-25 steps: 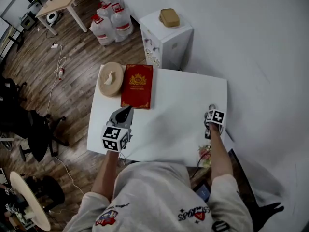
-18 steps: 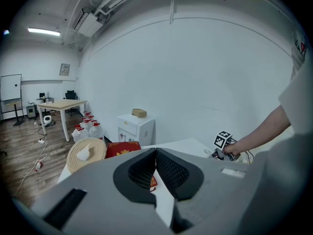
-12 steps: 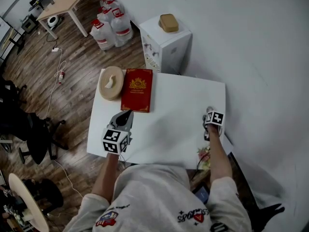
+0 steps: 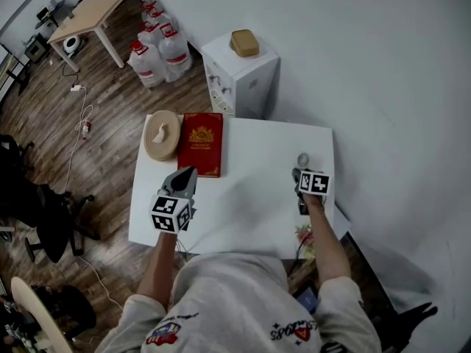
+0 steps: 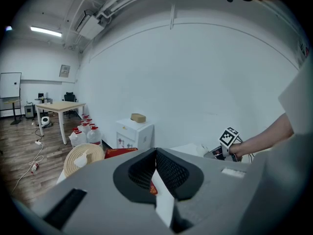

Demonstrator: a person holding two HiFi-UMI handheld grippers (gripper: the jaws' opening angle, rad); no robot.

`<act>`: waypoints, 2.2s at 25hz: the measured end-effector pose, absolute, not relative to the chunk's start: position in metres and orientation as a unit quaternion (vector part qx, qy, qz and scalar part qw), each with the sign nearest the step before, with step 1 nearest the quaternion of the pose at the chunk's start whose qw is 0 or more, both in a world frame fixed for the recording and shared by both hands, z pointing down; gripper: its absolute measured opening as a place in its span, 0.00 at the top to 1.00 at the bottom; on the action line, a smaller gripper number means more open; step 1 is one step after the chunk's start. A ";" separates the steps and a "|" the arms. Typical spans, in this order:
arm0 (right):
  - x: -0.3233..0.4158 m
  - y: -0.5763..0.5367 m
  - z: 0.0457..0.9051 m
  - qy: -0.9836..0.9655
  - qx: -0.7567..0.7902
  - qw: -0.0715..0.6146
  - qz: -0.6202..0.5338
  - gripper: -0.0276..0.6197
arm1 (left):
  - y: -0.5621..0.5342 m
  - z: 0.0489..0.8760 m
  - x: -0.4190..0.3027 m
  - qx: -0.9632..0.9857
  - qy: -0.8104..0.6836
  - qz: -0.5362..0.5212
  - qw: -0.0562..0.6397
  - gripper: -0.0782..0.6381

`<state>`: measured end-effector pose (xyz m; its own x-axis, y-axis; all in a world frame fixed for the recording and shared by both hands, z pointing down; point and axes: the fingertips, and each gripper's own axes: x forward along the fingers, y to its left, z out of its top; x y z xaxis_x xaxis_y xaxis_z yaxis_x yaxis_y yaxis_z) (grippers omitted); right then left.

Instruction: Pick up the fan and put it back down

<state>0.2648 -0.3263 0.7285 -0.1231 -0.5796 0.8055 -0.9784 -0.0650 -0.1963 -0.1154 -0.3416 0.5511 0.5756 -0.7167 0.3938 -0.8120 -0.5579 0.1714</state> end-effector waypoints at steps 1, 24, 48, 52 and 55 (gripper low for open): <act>0.258 -0.330 0.720 -0.648 0.609 0.250 0.384 0.66 | -0.343 0.549 -0.115 0.872 -0.438 0.140 0.167 0.88; 0.146 -0.366 0.433 -0.817 0.561 0.066 0.114 0.66 | -0.378 0.489 -0.112 0.888 -0.435 0.110 0.100 0.88; 0.096 -0.362 0.484 -0.828 0.521 0.133 0.157 0.66 | -0.354 0.512 -0.150 0.871 -0.459 0.121 0.127 0.88; 0.074 -0.366 0.526 -0.831 0.499 0.169 0.179 0.65 | -0.347 0.520 -0.168 0.862 -0.472 0.124 0.136 0.88; 0.061 -0.366 0.565 -0.831 0.484 0.201 0.188 0.65 | -0.341 0.530 -0.181 0.856 -0.481 0.129 0.141 0.88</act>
